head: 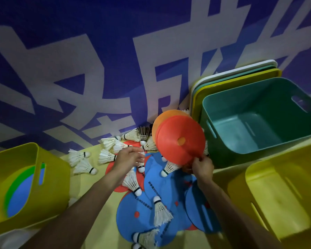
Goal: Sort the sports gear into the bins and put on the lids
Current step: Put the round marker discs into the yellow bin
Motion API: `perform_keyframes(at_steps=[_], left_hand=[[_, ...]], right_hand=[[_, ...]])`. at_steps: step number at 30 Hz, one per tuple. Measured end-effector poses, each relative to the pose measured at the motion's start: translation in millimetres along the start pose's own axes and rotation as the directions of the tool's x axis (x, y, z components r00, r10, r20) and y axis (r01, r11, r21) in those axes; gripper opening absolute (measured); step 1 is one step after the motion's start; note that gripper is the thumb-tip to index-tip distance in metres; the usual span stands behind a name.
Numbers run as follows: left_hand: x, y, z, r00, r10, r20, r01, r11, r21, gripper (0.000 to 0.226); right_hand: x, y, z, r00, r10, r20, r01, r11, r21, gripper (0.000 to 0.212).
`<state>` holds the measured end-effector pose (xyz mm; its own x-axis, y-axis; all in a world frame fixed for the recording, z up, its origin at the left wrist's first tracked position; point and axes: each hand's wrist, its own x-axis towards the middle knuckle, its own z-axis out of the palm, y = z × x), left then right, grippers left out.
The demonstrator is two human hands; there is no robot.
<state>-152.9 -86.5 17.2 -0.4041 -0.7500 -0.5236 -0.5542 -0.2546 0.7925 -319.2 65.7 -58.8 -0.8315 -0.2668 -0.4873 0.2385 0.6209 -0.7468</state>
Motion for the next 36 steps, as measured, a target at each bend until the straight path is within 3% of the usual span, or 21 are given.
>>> perform_keyframes(at_steps=[4, 8, 18, 23, 26, 31, 36], left_hand=[[18.3, -5.2, 11.4, 0.999, -0.028, 0.016, 0.027, 0.999, 0.033, 0.021], [30.2, -11.1, 21.7, 0.998, -0.044, 0.049, 0.040, 0.996, 0.086, 0.021], [48.1, -15.4, 49.2, 0.997, -0.067, 0.026, 0.063, 0.987, 0.151, 0.014], [50.6, -20.9, 75.2, 0.979, -0.201, 0.039, 0.203, 0.976, -0.078, 0.004], [52.4, -24.1, 85.7, 0.975, -0.224, 0.012, 0.223, 0.965, -0.138, 0.013], [52.1, -27.8, 91.5, 0.977, -0.183, -0.110, 0.170, 0.979, -0.116, 0.028], [40.8, -29.6, 71.1, 0.977, -0.127, -0.171, 0.099, 0.982, -0.162, 0.009]], right_hand=[[-10.0, -1.8, -5.7, 0.996, -0.089, 0.026, 0.091, 0.989, -0.113, 0.029], [-17.8, 5.9, -2.6, 0.992, -0.121, -0.024, 0.118, 0.986, -0.115, 0.027], [-32.2, 39.7, -11.5, 0.997, -0.058, -0.050, 0.055, 0.997, -0.051, 0.021], [-33.2, 41.0, -17.4, 0.997, -0.048, -0.063, 0.046, 0.998, -0.041, 0.026], [-37.1, 43.1, -24.0, 0.998, -0.020, -0.063, 0.019, 1.000, -0.016, 0.029], [-44.3, 47.7, -38.9, 0.997, 0.020, -0.072, -0.024, 0.998, -0.059, 0.027], [-51.3, 53.6, -42.2, 0.998, -0.021, -0.052, 0.017, 0.996, -0.086, 0.025]])
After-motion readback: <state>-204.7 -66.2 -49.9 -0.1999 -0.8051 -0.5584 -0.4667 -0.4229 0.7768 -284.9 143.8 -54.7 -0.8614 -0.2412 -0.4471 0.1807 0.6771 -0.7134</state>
